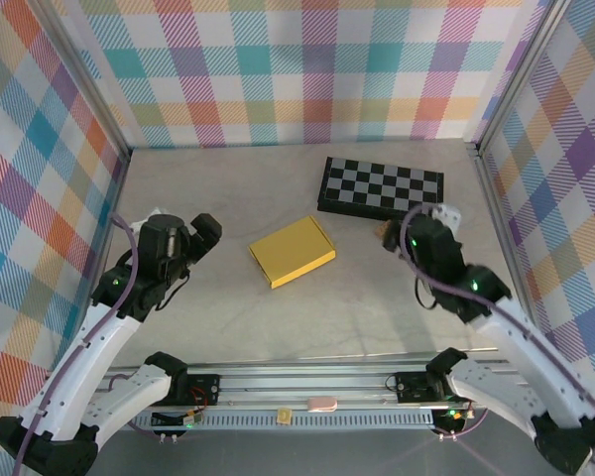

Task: Fold the paper box

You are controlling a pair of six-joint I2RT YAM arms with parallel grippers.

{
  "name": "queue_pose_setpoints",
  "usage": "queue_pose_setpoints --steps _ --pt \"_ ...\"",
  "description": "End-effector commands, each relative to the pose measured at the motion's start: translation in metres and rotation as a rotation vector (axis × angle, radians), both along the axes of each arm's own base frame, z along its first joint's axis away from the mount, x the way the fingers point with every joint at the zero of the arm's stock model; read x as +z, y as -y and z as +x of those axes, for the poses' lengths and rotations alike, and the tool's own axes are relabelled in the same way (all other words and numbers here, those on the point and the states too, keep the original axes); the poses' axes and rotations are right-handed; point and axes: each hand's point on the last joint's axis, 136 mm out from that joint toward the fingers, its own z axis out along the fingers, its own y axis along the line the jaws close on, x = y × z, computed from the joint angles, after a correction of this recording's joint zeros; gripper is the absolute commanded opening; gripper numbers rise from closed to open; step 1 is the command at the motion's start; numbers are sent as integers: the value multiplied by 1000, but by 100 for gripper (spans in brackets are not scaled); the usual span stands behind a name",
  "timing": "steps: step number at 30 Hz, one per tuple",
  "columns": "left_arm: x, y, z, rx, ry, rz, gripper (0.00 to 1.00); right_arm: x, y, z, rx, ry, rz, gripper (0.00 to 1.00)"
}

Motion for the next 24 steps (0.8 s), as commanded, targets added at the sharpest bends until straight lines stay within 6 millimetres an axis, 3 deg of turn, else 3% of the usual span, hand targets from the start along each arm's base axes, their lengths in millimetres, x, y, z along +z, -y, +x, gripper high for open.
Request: queue_pose_setpoints --steps 1,5,10,14,17,21,24 --pt "-10 -57 -10 147 -26 332 100 -14 40 -3 -38 125 -285 99" --pt "-26 -72 -9 134 -47 529 100 -61 59 -14 -75 169 -359 99" --pt "-60 -70 3 15 -77 694 100 -110 49 -7 15 148 -376 99" --pt "-97 -67 10 -72 -160 698 100 -119 35 14 121 133 -360 99" --pt "-117 -66 15 -103 -199 671 100 -121 39 34 132 148 -324 99" --pt "-120 -66 23 -106 -171 656 100 -119 48 67 136 205 -247 99" --pt "-125 -70 26 -92 -161 645 100 -118 43 93 190 253 -204 99"
